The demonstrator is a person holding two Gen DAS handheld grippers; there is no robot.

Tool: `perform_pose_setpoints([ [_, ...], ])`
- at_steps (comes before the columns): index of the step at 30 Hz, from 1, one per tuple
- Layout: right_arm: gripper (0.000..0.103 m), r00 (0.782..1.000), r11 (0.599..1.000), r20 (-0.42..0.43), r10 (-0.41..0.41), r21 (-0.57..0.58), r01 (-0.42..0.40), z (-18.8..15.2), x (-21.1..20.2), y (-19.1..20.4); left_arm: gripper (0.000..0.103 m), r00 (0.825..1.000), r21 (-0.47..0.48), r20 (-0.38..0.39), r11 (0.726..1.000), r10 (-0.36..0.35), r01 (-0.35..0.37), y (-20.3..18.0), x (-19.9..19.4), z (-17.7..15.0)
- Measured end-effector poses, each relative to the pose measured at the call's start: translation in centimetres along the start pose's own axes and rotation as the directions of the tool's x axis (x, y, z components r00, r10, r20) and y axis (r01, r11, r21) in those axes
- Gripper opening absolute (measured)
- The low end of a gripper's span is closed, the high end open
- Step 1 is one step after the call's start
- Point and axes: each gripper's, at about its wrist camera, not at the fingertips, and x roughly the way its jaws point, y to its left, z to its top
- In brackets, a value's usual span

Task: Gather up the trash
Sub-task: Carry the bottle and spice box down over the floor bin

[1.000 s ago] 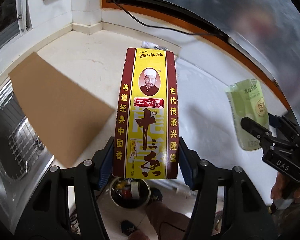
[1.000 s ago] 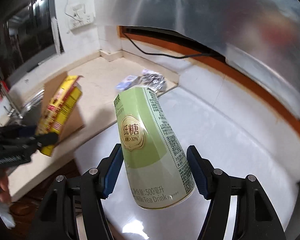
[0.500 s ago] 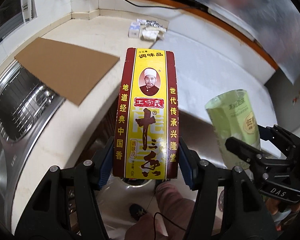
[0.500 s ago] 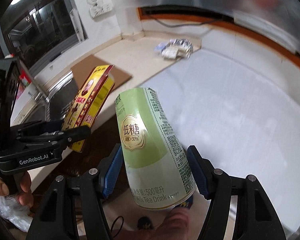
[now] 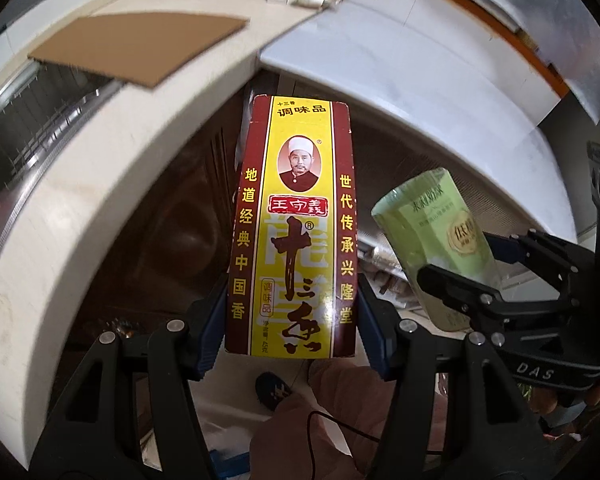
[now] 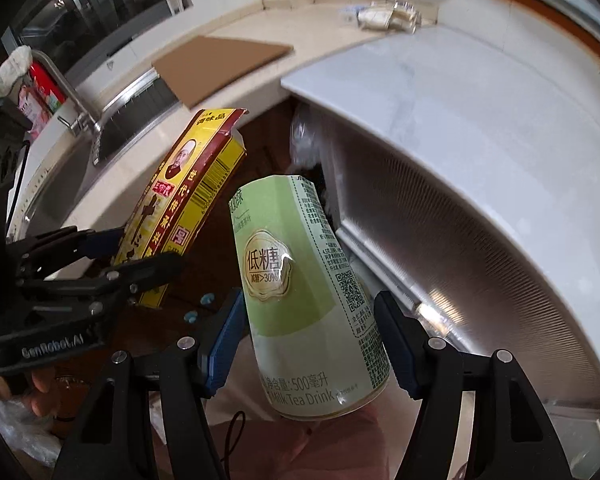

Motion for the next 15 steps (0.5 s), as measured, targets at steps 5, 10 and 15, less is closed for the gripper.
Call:
perform_pose_setpoints([
  [5, 0.065, 0.998, 1.000, -0.059, 0.022, -0.006, -0.022, -0.6, 4.2, -1.4, 0.055, 0.999, -0.046, -0.047, 0.999, 0.002, -0.004, 0.2, 4.0, -1.3],
  [10, 0.065, 0.990, 0.998, -0.133, 0.055, 0.042, -0.050, -2.4, 10.2, -3.3, 0.055, 0.994, -0.078, -0.108, 0.997, 0.018, -0.026, 0.9, 9.8, -3.3],
  [15, 0.066, 0.978, 0.997, -0.205, 0.045, 0.067, -0.032, -4.5, 17.8, -4.7, 0.055, 0.986, -0.115, -0.167, 0.993, 0.018, -0.038, 1.8, 16.6, -4.5],
])
